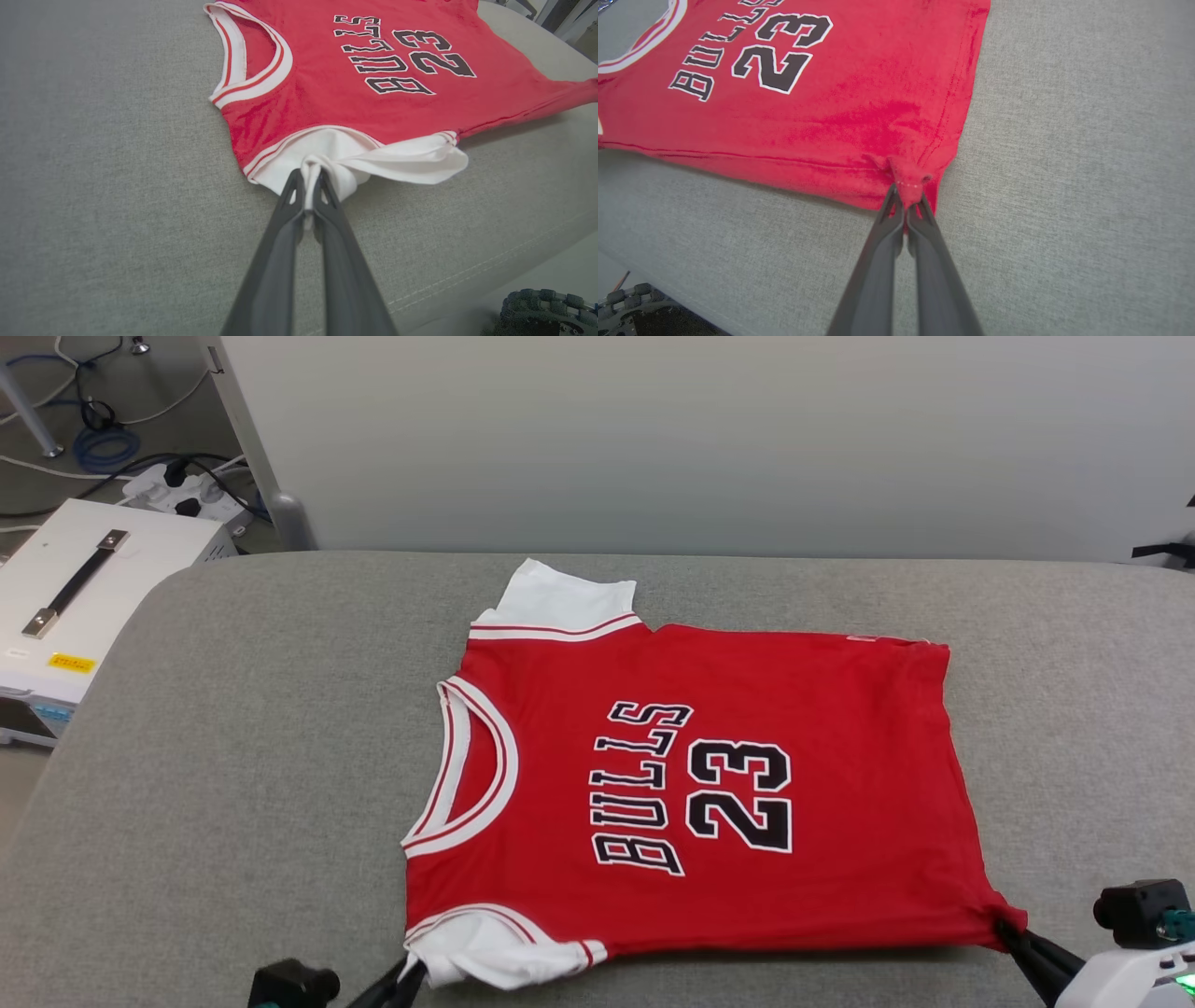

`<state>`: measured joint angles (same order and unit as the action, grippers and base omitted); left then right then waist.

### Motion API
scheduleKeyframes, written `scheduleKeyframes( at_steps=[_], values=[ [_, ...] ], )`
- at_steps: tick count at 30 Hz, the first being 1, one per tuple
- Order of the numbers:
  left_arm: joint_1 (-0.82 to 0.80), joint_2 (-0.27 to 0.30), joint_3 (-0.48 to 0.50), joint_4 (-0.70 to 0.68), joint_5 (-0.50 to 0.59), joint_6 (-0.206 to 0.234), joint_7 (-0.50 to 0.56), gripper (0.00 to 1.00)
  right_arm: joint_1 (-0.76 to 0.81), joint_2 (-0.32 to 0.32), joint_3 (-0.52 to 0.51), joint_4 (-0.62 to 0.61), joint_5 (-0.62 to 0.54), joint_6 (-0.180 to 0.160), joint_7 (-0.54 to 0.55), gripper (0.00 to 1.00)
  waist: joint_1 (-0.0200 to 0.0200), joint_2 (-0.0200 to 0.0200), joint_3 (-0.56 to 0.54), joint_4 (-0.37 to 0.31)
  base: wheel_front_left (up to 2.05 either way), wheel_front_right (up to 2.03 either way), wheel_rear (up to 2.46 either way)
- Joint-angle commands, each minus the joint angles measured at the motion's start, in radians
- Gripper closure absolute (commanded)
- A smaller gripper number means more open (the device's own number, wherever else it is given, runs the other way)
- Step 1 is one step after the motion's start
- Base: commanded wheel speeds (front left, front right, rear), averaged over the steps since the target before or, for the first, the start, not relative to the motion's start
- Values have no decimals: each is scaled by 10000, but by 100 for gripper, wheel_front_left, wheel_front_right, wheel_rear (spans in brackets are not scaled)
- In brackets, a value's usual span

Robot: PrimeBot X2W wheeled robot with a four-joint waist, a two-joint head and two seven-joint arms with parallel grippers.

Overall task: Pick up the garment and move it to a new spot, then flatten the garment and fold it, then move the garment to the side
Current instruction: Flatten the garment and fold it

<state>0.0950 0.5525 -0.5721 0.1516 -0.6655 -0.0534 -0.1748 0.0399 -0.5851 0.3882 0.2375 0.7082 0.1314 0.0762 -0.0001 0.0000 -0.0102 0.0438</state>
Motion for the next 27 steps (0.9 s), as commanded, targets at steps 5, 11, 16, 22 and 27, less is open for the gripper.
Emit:
scheduleKeyframes(
  at_steps=[5,11,16,22,27],
  values=[
    [-1433,370,6,35,418,-266,359,100,-377,270,-548,-362,-258,-7,221,100,1,0,283,-156,0,0,0],
    [-3092,505,-134,486,529,-587,765,100,-1074,682,-803,-645,-568,-7,532,100,1,0,903,-383,0,0,0],
    [-4426,619,-404,1309,421,-735,862,100,-1814,934,-848,-505,-679,-7,644,100,1,0,1582,-617,0,0,0],
    [-5727,682,-1249,2267,99,-768,682,100,-2646,1048,-795,-44,-685,-7,644,100,1,0,2350,-750,0,0,0],
    [-6652,702,-2092,2937,-304,-770,393,100,-3234,1052,-687,423,-680,-7,569,100,1,0,2813,-777,0,0,0]
  ],
)
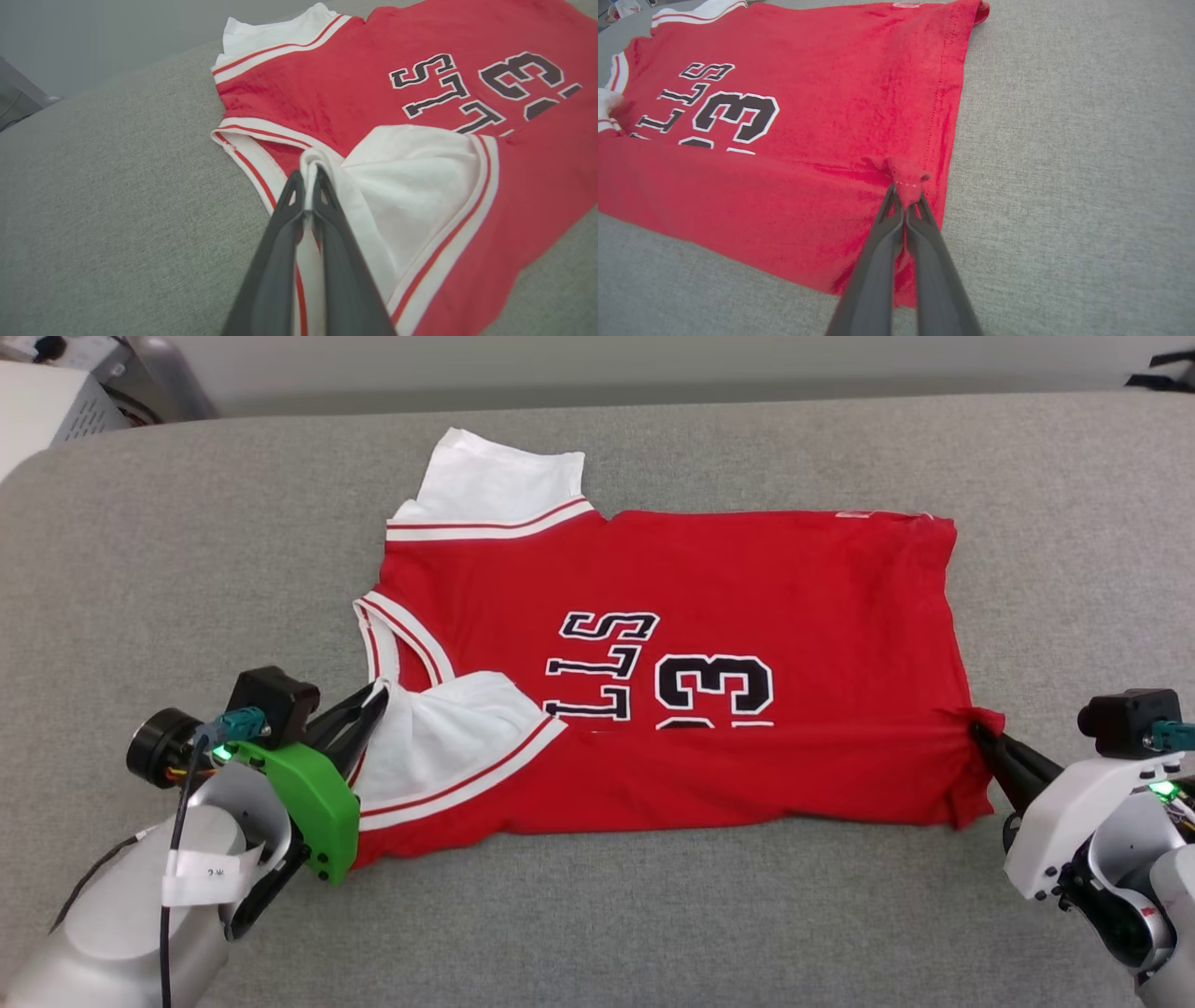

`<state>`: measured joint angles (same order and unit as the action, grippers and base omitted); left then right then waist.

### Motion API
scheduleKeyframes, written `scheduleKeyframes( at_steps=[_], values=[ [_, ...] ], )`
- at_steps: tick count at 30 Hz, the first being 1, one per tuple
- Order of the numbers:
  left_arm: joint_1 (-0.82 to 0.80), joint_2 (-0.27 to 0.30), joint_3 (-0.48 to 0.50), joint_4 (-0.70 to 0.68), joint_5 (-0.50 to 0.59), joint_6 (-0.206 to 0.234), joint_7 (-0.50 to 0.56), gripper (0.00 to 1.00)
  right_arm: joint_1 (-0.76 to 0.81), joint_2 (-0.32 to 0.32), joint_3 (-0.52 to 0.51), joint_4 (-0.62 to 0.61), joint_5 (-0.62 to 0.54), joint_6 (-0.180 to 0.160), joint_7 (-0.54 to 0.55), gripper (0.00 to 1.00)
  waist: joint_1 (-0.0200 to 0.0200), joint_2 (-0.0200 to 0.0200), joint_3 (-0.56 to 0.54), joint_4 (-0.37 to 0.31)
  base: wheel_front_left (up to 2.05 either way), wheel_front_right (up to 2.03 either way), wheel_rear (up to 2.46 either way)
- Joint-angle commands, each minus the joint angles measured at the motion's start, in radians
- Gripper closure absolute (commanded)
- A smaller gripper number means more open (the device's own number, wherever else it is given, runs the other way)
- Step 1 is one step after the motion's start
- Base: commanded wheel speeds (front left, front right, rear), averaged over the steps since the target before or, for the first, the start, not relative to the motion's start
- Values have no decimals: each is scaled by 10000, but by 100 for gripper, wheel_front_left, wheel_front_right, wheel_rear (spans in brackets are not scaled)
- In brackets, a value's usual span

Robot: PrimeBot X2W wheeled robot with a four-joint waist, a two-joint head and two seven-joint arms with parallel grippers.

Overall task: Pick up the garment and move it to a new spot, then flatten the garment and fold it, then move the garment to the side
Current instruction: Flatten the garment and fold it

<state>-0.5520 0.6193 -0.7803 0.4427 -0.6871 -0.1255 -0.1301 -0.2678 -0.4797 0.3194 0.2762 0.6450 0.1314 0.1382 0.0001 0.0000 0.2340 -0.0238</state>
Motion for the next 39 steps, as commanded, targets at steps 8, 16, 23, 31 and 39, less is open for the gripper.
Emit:
scheduleKeyframes(
  at_steps=[8,16,23,31,39],
  values=[
    [-1278,-98,-1223,1347,-781,-50,-569,100,-1023,106,397,922,-51,-7,-149,100,-1,0,831,-116,0,0,0],
    [-1838,-393,-2674,2454,-1644,-51,-1083,98,-1316,108,972,1606,169,-7,-507,100,-1,0,749,-6,0,0,0],
    [-2212,-166,-2929,2491,-2030,-51,-1289,0,-1007,10,717,1287,312,-7,-1192,0,-1,0,134,271,0,0,0],
    [-2774,704,-3378,1688,-2333,-51,-1153,0,-308,16,132,600,161,-7,-1489,0,-1,0,-524,543,0,0,0],
    [-3335,1504,-4309,43,-4189,-51,1723,0,162,222,-193,24,-175,-7,-1154,0,-1,0,-977,636,0,0,0]
  ],
)
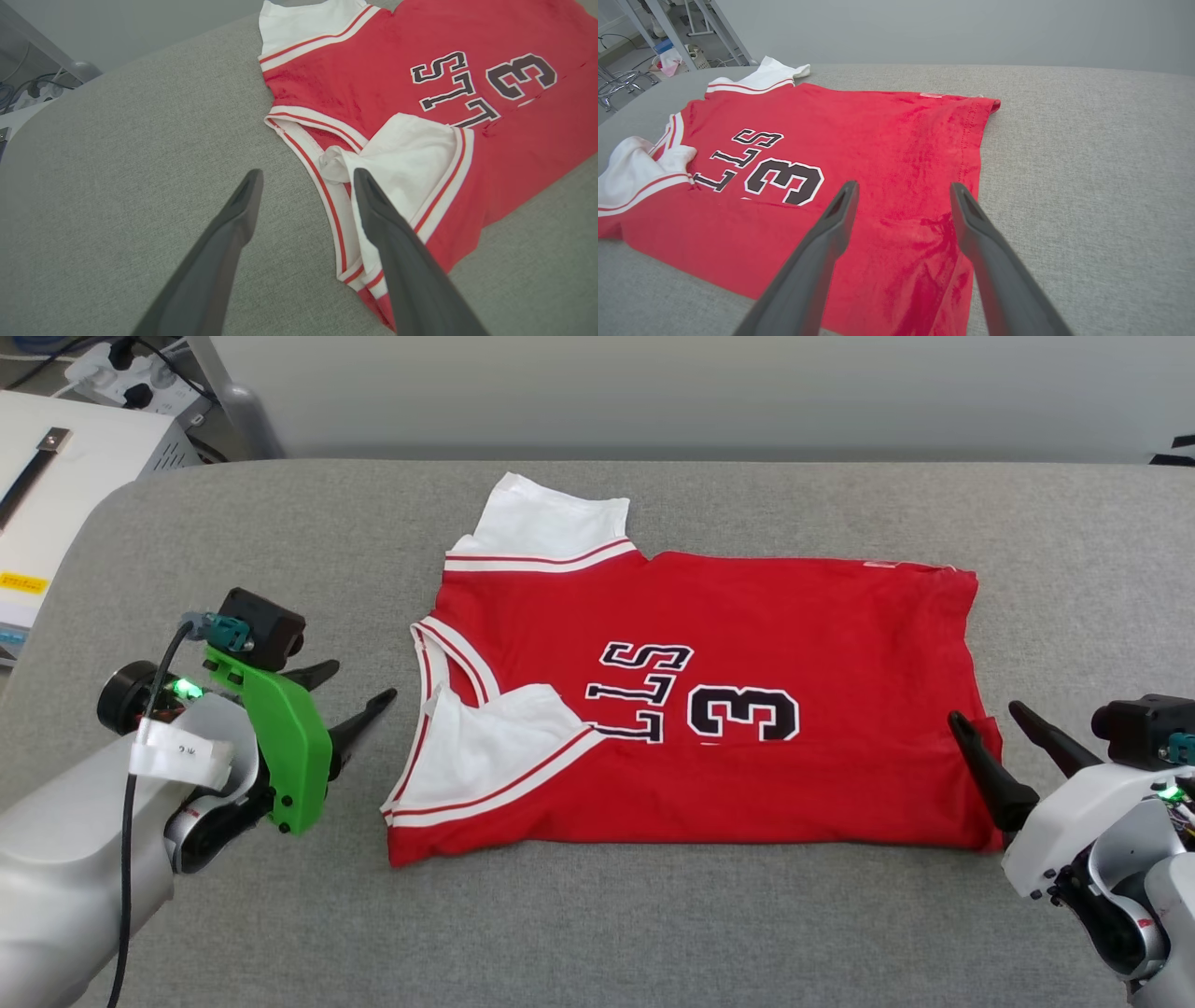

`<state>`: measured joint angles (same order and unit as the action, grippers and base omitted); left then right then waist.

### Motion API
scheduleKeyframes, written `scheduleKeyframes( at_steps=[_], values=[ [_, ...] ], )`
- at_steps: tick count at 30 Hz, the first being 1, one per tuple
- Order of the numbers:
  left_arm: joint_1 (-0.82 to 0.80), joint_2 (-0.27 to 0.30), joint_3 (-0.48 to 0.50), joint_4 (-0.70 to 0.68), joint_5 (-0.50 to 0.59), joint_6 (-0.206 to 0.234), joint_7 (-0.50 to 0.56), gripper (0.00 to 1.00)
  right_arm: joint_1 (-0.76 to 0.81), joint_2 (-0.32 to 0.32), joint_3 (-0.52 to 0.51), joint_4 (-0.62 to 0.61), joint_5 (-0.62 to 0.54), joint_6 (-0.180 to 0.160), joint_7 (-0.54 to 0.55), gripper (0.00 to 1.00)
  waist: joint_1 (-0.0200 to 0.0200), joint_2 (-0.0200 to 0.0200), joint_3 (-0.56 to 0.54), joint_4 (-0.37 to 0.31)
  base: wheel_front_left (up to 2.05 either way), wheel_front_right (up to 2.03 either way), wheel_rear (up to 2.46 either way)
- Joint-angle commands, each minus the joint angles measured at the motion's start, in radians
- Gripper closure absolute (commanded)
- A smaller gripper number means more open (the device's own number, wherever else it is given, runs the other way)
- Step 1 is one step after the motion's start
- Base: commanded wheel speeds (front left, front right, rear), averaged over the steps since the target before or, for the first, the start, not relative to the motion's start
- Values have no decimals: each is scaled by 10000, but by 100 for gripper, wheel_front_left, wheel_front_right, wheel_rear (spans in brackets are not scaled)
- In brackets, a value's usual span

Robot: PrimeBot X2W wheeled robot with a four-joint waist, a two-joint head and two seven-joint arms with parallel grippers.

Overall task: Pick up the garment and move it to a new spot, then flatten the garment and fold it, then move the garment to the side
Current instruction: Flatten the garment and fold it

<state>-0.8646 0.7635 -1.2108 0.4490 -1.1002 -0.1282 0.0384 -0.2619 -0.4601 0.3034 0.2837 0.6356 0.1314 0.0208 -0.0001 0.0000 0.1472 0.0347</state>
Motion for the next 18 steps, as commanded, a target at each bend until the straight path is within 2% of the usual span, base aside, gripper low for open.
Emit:
scheduleKeyframes(
  at_steps=[1,4,11,18],
  values=[
    [-298,152,-113,-256,-299,-25,510,0,133,51,-68,-107,-114,-7,66,0,1,0,-140,49,0,0,0],
    [-529,296,-287,-629,-715,-25,1428,0,188,142,-139,-229,-199,-7,170,0,1,0,-196,14,0,0,0],
    [-499,154,-517,-575,-1930,-25,3916,0,242,321,-206,-404,-337,-7,349,0,1,0,-151,-183,0,0,0],
    [-191,-250,-585,153,-2441,-25,5019,0,97,463,-116,-376,-367,-7,401,0,1,0,68,-470,0,0,0]
  ],
)
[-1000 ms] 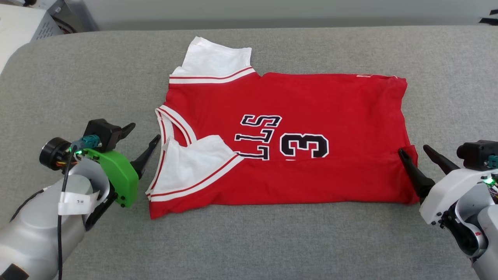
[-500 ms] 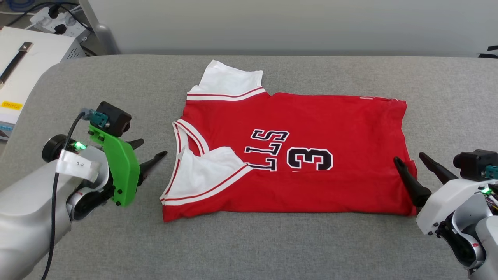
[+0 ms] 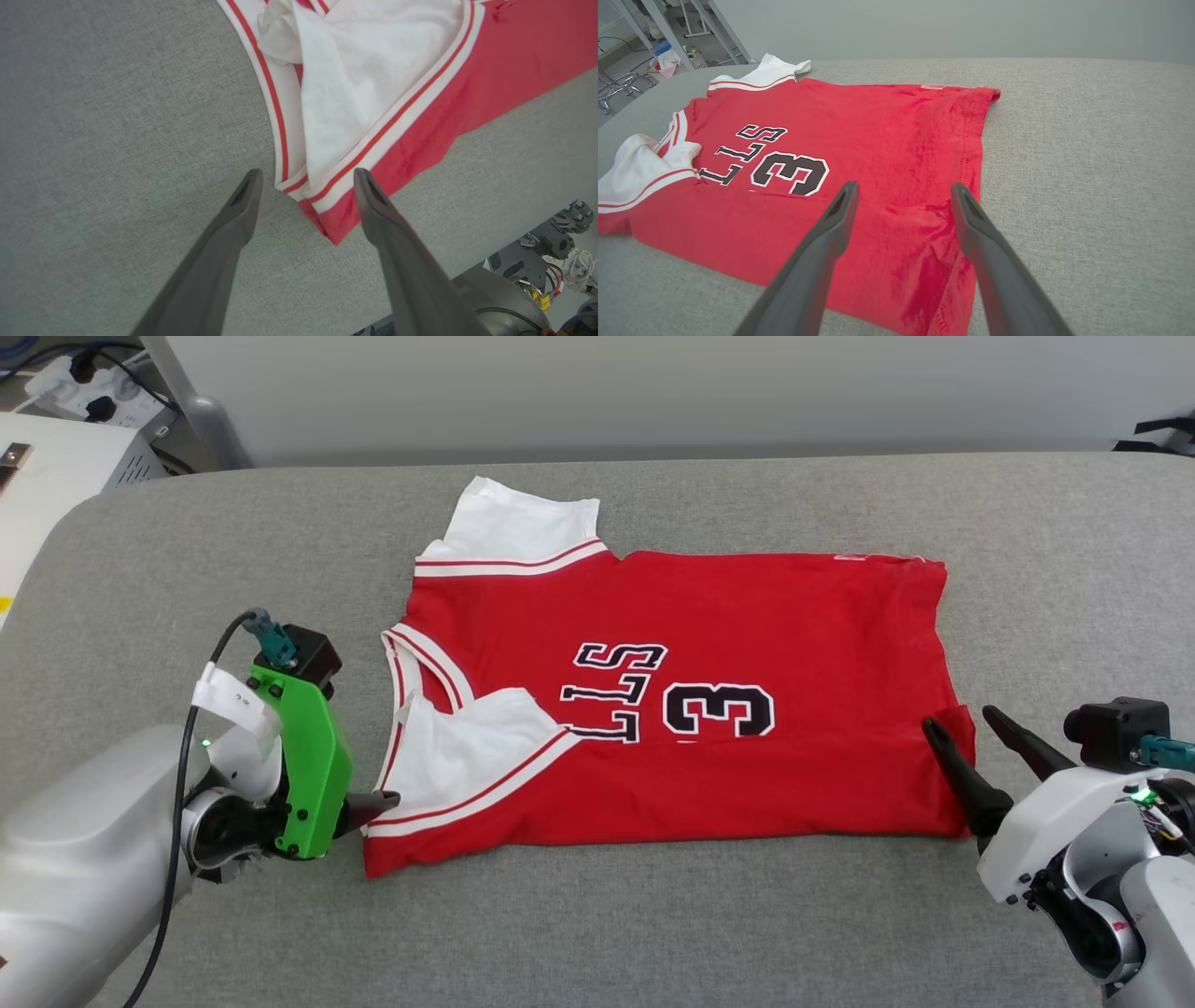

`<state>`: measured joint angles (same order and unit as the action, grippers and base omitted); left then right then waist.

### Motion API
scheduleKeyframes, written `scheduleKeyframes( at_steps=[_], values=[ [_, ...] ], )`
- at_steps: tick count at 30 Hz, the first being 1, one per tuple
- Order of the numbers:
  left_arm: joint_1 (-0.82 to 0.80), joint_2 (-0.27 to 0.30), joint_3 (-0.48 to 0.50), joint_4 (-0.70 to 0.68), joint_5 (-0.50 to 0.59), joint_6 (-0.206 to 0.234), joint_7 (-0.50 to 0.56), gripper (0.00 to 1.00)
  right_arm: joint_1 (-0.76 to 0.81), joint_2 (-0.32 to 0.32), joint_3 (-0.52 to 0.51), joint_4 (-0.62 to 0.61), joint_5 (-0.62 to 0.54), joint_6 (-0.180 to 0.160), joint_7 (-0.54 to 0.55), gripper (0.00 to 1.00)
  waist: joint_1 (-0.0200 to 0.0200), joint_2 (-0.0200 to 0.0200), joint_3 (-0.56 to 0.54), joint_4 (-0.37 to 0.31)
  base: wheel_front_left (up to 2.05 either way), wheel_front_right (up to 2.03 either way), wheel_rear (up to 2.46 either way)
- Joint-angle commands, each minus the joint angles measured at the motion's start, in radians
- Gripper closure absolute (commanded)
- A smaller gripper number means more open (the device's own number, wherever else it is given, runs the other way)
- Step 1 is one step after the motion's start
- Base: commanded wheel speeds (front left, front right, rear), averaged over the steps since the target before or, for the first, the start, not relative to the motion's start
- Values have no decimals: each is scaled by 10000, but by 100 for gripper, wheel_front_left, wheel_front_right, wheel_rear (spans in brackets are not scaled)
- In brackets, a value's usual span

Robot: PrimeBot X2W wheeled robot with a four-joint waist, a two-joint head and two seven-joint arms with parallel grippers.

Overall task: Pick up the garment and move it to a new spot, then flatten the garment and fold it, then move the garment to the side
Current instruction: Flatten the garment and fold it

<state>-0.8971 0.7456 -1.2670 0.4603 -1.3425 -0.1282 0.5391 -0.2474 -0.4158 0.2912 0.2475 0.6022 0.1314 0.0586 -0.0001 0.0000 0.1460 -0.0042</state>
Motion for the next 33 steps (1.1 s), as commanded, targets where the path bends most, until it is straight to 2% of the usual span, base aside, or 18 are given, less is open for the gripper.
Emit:
scheduleKeyframes(
  at_steps=[1,10,18,19,20,21,29,33],
  values=[
    [189,-115,-31,142,-13,-25,70,0,-81,37,13,2,-32,-7,26,0,1,0,120,-115,0,0,0],
    [739,-754,-96,1164,239,-25,623,0,-450,127,207,260,31,-7,-109,0,1,0,438,-338,0,0,0],
    [1181,-1180,-114,1471,346,-25,463,0,-743,141,429,497,138,-7,-241,0,1,0,590,-421,0,0,0],
    [1199,-1147,-116,1416,411,-25,353,22,-778,121,447,511,145,-7,-249,0,1,0,574,-430,0,0,0],
    [1219,-1078,-118,1339,541,-25,208,84,-814,82,468,519,152,-7,-249,0,1,0,545,-435,0,0,0],
    [1248,-1020,-120,1249,606,-25,102,100,-838,39,467,515,159,-7,-251,0,1,0,510,-428,0,0,0],
    [1233,-406,-123,387,707,-25,-1136,100,-1118,-705,331,192,48,-7,88,0,1,0,107,-320,0,0,0],
    [1115,-48,-125,-155,931,-25,-1649,100,-1321,-1101,202,-112,9,-7,677,0,1,0,-28,-243,0,0,0]
  ],
)
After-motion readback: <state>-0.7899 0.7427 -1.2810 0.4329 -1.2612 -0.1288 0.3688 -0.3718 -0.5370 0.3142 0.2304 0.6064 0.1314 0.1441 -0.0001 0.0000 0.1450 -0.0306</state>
